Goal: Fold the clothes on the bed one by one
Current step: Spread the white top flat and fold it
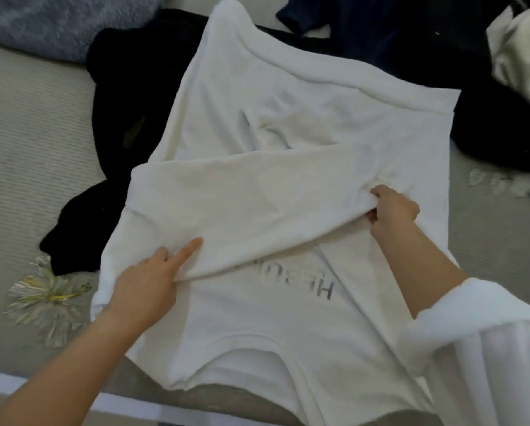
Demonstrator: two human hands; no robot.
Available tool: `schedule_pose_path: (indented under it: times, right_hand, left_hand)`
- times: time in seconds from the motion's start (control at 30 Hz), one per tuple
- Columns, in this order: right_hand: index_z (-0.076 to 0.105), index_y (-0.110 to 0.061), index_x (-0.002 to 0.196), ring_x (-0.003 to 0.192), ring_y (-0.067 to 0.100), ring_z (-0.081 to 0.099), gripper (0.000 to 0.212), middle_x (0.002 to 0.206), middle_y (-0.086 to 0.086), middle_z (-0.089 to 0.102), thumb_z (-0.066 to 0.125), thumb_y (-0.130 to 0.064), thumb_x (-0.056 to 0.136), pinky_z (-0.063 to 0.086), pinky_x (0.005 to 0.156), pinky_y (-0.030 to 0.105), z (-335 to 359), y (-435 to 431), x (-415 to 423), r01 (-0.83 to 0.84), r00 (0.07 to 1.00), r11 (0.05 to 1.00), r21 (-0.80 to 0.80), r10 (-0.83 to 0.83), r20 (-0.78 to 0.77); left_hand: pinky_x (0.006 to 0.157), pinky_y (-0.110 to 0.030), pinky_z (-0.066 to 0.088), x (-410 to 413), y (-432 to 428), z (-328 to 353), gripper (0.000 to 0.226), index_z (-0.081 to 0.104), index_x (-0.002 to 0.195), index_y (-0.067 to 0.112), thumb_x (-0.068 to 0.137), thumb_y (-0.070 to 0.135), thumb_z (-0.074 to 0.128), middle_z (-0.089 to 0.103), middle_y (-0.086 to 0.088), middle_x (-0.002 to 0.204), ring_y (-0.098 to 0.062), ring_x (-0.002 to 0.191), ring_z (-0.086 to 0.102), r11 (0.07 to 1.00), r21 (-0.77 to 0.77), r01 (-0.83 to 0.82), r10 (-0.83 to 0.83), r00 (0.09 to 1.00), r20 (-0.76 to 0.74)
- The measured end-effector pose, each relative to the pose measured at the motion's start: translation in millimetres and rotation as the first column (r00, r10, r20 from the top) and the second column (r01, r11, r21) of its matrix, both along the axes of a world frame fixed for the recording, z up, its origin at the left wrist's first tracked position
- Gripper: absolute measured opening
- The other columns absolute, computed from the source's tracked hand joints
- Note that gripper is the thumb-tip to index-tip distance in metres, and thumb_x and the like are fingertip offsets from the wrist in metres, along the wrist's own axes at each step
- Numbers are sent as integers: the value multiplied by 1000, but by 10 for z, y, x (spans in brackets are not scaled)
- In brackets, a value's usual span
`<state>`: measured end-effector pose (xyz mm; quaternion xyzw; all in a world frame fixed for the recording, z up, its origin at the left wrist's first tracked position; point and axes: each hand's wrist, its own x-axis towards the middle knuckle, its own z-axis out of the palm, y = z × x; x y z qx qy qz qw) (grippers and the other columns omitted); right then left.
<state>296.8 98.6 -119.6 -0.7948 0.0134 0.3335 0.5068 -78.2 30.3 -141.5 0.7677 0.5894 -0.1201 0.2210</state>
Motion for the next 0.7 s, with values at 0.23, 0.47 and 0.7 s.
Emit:
schedule_pose_path:
  times: [0.23, 0.47, 0.7]
  right_hand:
    - [44, -10, 131, 102, 24, 53, 42, 127, 13, 51, 52, -10, 90, 44, 87, 33, 44, -261, 513, -97, 951, 956, -277, 171, 257]
    - [12, -28, 153, 148, 22, 2, 65, 162, 3, 4, 44, -39, 97, 9, 116, 43, -133, -791, -155, -701, 62, 314, -640, 921, 384]
    - [7, -31, 153, 148, 16, -9, 61, 162, -2, -7, 33, -45, 100, 3, 120, 37, -180, -1417, -375, -716, -93, 66, -695, 978, 189]
  left_hand:
    - [43, -22, 31, 117, 25, 110, 98, -29, 134, 54, 84, 12, 44, 38, 9, 85, -11, 61, 49, 979, -200, 27, -48, 994, -99]
    - [108, -50, 27, 282, -108, 137, 73, 18, 152, 23, 85, 53, 18, 18, -16, 157, -35, 141, 21, 985, 101, 140, -141, 990, 4]
    - [119, -38, -9, -20, -260, -53, 75, -25, 144, 28, 87, 70, 1, -32, -2, 154, -17, 142, -28, 986, -116, 123, -130, 990, -55]
